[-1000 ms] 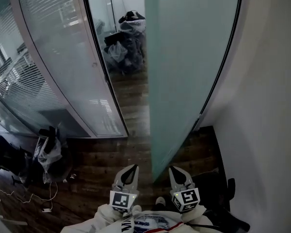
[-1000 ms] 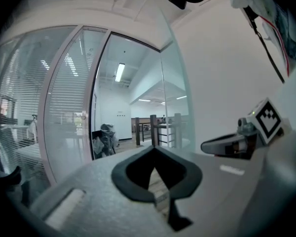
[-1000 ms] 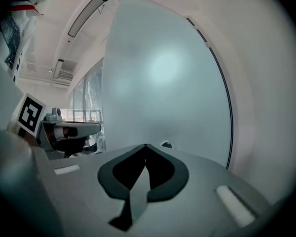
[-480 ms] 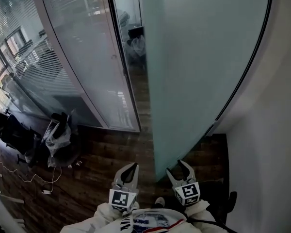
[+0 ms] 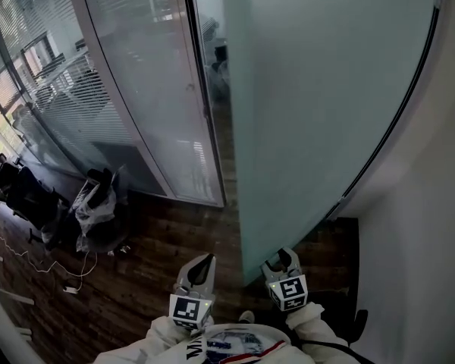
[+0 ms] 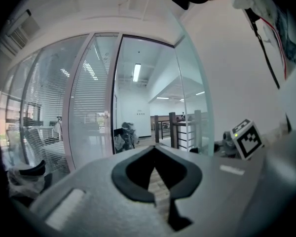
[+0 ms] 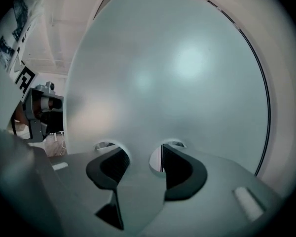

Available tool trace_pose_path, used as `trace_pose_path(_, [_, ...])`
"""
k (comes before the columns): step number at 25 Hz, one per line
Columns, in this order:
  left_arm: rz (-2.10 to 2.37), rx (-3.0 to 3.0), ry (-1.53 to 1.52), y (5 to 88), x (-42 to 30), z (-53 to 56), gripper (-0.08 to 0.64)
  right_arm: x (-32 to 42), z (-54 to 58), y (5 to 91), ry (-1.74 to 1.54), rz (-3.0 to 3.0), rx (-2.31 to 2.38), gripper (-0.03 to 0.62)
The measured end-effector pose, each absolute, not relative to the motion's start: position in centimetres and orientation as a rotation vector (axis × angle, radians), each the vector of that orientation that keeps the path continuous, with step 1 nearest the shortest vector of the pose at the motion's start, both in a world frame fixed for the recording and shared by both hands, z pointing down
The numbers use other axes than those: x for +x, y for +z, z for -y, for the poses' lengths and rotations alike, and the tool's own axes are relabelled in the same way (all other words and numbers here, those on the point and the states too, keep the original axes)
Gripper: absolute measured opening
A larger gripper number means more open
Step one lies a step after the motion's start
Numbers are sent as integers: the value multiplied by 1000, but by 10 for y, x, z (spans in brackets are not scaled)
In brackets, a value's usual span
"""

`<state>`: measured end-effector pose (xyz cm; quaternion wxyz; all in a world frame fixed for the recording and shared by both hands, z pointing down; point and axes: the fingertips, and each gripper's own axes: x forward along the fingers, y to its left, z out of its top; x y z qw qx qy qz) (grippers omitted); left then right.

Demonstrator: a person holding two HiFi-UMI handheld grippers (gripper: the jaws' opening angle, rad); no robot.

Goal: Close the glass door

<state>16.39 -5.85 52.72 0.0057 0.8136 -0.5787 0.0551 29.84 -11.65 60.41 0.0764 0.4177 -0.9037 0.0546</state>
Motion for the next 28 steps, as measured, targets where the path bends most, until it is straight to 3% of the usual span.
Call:
trace_pose_path(5, [1843, 2526, 166, 528, 163, 60, 2, 288, 120, 602, 125, 2714, 1184, 149])
trace_pose_path(28, [1959, 2417, 146, 535, 91, 108, 2, 238, 177, 601, 143, 2662, 1254, 135])
